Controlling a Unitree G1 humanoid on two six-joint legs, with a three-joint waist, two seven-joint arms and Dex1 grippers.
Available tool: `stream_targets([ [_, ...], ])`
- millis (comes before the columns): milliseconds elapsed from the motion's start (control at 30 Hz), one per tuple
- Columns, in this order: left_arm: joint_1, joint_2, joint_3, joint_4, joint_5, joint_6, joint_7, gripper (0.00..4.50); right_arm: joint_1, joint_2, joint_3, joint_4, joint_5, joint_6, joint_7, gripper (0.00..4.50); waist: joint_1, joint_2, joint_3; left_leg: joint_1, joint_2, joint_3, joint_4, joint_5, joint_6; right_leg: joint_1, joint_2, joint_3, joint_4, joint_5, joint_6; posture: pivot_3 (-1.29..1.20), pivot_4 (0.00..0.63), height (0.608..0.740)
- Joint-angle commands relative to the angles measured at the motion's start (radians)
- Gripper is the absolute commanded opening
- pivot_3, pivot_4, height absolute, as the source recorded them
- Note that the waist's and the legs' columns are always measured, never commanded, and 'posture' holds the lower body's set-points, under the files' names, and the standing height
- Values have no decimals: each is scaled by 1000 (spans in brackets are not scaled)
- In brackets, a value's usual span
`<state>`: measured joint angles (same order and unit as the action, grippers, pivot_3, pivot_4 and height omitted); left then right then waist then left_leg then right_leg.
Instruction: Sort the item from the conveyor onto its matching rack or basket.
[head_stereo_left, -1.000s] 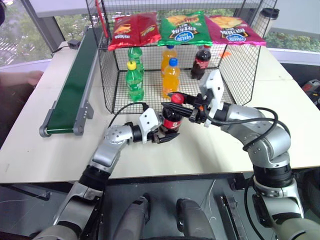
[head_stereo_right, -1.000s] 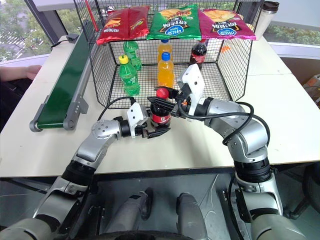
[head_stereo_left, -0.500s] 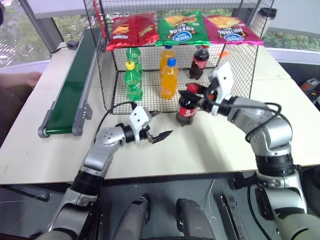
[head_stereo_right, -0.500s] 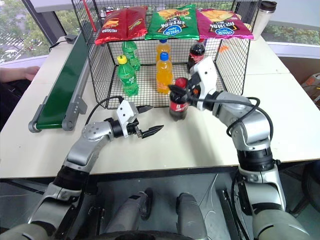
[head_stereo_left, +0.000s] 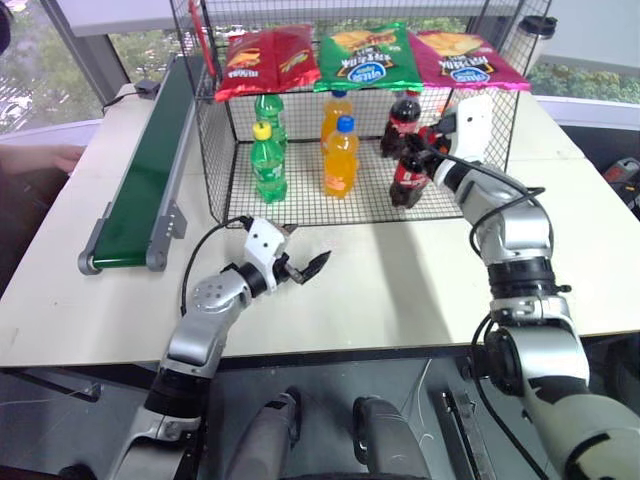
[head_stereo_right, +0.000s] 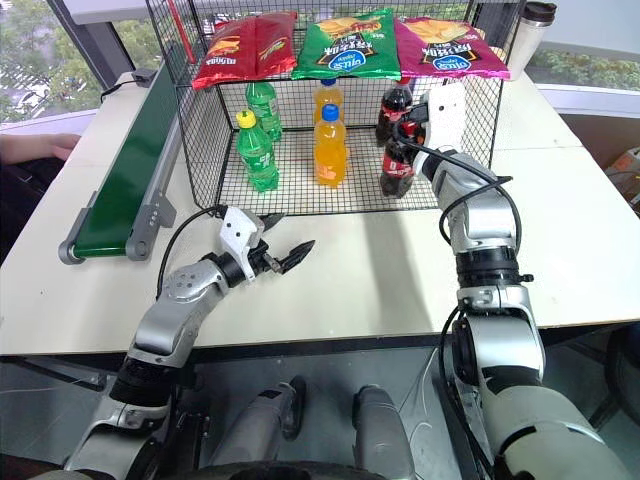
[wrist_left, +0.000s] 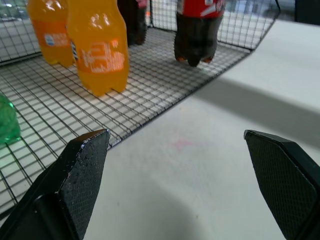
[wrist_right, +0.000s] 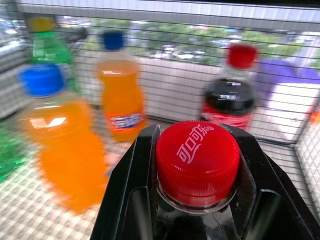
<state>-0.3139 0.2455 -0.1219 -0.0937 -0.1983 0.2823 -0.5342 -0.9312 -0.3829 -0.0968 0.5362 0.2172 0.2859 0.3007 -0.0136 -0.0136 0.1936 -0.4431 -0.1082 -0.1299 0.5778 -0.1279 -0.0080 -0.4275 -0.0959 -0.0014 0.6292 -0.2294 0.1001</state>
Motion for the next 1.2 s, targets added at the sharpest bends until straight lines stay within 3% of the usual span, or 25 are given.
stream_targets([
  [33, -5, -1, 19, -51, -10, 8, 15, 4480, -72, 7, -22, 53, -22, -109, -5, 1171, -2, 0, 0, 0, 0, 0, 0, 0, 0, 0, 0, 0, 0, 0, 0, 0, 150, 738],
  [300, 8, -5, 2, -53, 0, 5, 28, 4480, -112, 32, -12, 182, -40, -167, 34, 1171, -2, 0, 0, 0, 0, 0, 0, 0, 0, 0, 1, 0, 1, 0, 0, 0, 150, 738],
  [333, 8, -5, 2, -54, 0, 6, 29, 4500, -114, 32, -10, 189, -45, -172, 39, 2187, -2, 0, 0, 1, 0, 0, 0, 0, 0, 0, 1, 0, 1, 0, 0, 0, 150, 738],
  [500, 9, -1, 6, -57, -1, 8, 33, 4500, -112, 28, -12, 186, -51, -163, 49, 4465, -2, 1, 0, 1, 0, 0, 0, 0, 0, 0, 1, 1, 1, 0, 0, 0, 150, 738],
  [833, 11, 1, 6, -50, -1, 4, 37, 4500, -56, -11, -44, 16, -33, -45, 35, 4465, 1, 1, 0, 1, 0, 0, 0, 0, 0, 0, 1, 1, 1, 0, 0, 0, 150, 738],
  [1000, 13, 5, 7, -48, 0, 5, 40, 4500, 103, -78, -32, -194, -61, 25, 56, 4465, 4, 1, 0, 1, 0, 0, 0, 0, 0, 1, 0, 1, 1, 0, 0, 0, 150, 738],
  [1200, 23, 17, 12, -53, -3, 11, 40, 4500, 274, -112, -41, -440, 21, 193, 142, 4465, -3, 2, -1, 1, 1, 0, 0, 0, 0, 0, 0, 1, 1, -1, -2, 0, 150, 738],
])
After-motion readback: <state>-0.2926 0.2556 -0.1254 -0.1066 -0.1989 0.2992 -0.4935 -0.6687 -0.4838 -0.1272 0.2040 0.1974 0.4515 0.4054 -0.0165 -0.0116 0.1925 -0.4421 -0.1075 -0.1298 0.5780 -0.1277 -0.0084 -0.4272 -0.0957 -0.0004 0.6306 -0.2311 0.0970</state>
